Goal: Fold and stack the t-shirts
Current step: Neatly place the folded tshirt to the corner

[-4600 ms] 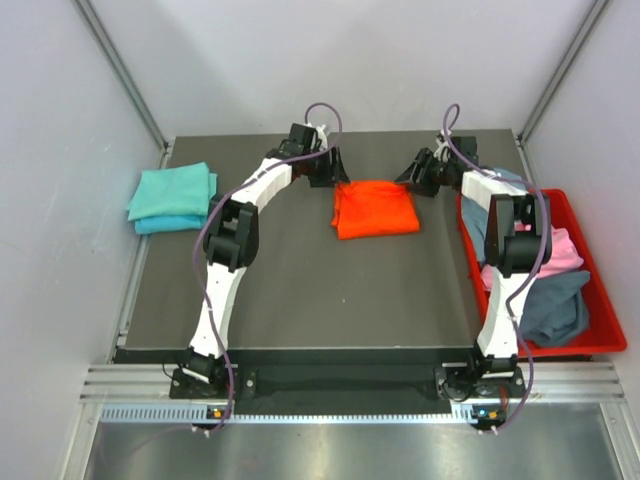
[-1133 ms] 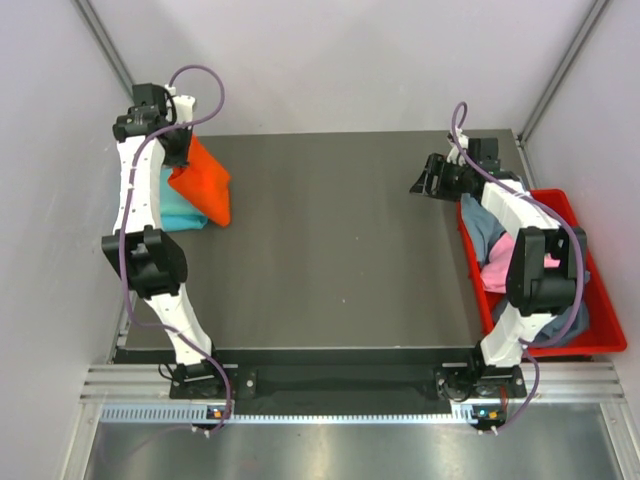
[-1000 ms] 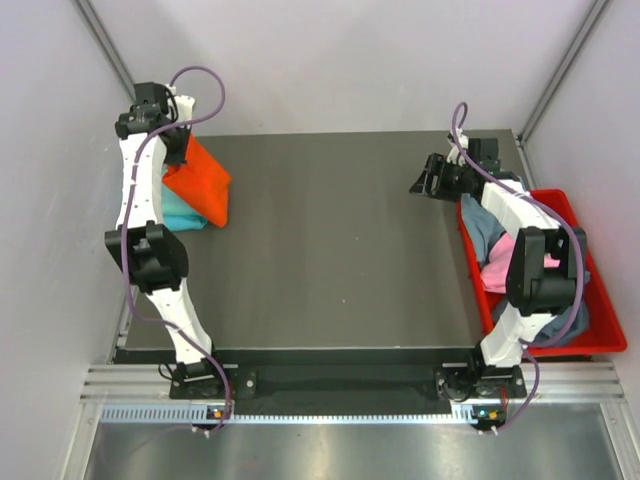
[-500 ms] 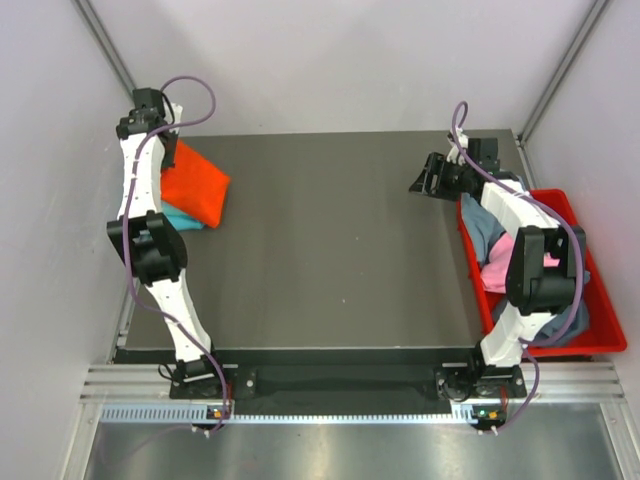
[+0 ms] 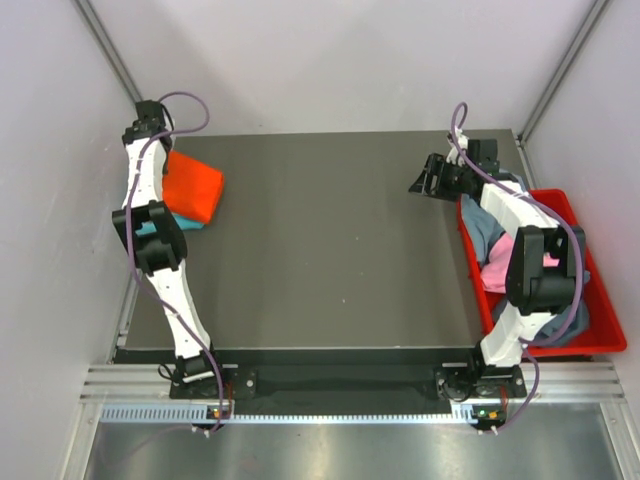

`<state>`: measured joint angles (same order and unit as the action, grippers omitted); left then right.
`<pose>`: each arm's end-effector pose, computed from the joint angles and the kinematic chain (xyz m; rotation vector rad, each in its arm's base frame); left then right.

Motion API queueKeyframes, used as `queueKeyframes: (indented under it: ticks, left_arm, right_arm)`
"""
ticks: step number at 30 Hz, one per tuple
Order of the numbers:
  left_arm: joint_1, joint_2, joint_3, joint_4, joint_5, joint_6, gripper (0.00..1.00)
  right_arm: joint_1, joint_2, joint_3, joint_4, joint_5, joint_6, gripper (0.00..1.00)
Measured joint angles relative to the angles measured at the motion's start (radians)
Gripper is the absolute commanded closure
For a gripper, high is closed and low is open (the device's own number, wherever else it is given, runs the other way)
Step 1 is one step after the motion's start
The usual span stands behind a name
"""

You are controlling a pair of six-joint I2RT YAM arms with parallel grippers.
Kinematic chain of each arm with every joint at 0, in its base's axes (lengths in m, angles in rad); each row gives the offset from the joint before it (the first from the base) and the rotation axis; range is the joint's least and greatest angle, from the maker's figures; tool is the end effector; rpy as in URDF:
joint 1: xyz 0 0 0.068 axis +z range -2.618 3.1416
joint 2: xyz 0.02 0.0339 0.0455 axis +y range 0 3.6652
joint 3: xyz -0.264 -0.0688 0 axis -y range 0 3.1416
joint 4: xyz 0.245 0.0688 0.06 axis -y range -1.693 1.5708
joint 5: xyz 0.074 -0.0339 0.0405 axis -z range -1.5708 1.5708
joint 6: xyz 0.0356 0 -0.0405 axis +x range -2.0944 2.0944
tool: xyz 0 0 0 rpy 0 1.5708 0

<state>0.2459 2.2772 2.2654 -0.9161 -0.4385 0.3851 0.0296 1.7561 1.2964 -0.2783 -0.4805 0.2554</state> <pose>0.4820 0.1366 0.2864 -0.0114 2.5559 0.8033 0.3923 0.0281 0.2470 0.0115 2.3055 0.6998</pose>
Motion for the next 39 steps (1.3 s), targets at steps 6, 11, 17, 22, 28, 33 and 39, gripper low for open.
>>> queueKeyframes:
  ticks: [6, 11, 17, 22, 28, 33, 39]
  left_arm:
    - [0.018, 0.058, 0.005, 0.022, -0.050, 0.013, 1.00]
    - [0.028, 0.096, 0.006, 0.047, -0.087, 0.028, 1.00]
    - [0.040, 0.125, 0.017, 0.065, -0.112, 0.041, 1.00]
    - [0.040, 0.136, 0.024, 0.083, -0.154, 0.041, 0.99]
    - [0.040, 0.137, 0.026, 0.085, -0.166, 0.026, 0.67]
    - [0.033, 0.122, 0.029, 0.084, -0.147, 0.008, 0.01]
    - [-0.019, 0.038, 0.031, 0.086, -0.128, -0.013, 0.01]
  right_arm:
    - [0.000, 0.000, -0.002, 0.001, 0.000, -0.001, 0.33]
    - [0.000, 0.000, -0.009, 0.000, 0.000, -0.001, 0.33]
    - [0.001, -0.001, -0.013, 0.001, 0.001, -0.002, 0.33]
    - [0.002, -0.001, -0.014, 0.001, 0.002, -0.005, 0.33]
    - [0.003, -0.001, -0.014, 0.001, 0.008, -0.011, 0.32]
    - [0.003, -0.001, -0.014, 0.001, 0.008, -0.011, 0.32]
    - [0.008, -0.001, -0.014, 0.001, 0.008, -0.011, 0.32]
